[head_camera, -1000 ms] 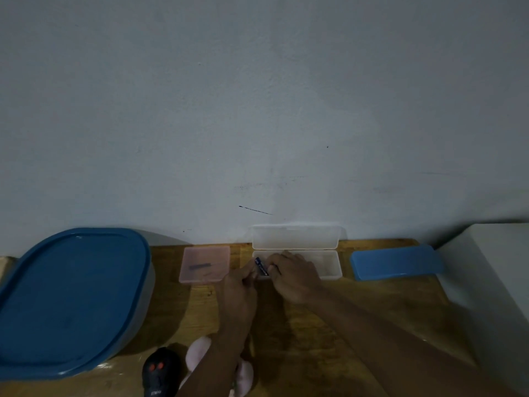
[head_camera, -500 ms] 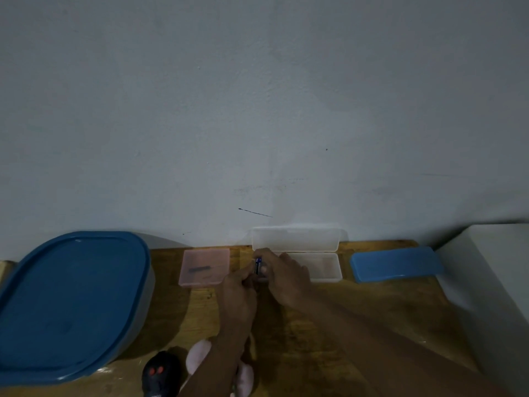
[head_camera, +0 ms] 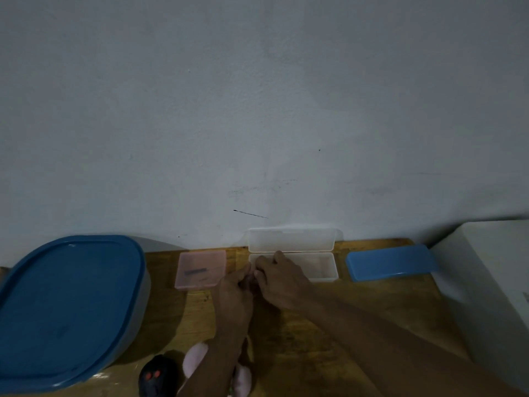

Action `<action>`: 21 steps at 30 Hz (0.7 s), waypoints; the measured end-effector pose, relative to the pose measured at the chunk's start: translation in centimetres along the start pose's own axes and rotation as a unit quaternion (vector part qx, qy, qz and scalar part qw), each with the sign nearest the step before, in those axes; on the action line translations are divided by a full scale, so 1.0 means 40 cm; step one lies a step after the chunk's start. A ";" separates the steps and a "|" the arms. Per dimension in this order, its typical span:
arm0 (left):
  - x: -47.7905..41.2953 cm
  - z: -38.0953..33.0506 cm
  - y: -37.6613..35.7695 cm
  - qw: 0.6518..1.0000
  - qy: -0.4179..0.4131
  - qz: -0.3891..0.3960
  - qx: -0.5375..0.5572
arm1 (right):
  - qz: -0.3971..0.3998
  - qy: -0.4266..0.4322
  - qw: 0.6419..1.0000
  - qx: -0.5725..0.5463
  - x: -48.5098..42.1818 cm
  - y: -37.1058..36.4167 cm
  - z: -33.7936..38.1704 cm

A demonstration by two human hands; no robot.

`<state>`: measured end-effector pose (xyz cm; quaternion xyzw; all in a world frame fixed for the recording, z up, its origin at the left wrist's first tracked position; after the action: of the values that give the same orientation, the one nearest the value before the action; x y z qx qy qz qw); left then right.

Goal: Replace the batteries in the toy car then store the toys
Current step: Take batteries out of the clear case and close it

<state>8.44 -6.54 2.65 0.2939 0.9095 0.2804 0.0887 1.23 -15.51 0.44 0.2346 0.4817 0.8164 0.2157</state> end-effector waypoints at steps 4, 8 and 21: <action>0.003 -0.008 0.006 1.000 -0.005 -0.010 -0.004 | 0.001 0.008 1.000 0.017 0.003 -0.003 -0.002; 0.004 -0.005 0.010 1.000 -0.012 -0.027 -0.008 | -0.007 0.007 1.000 0.016 -0.001 0.000 -0.014; 0.014 0.021 -0.003 0.999 0.021 -0.021 0.020 | -0.148 -0.059 0.986 -0.046 -0.006 0.060 -0.053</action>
<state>8.22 -5.91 1.91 0.2702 0.9225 0.2666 0.0701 -0.15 -18.17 1.62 0.1982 0.4597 0.7812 0.3729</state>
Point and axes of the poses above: each hand's wrist, its own x-axis away from the middle knuckle, its own y-axis out of the back of the hand, z = x × y, the point moved 10 cm from there along -x, towards the middle knuckle, and after that the axes turned 4 degrees about -z, right-handed, at the moved point
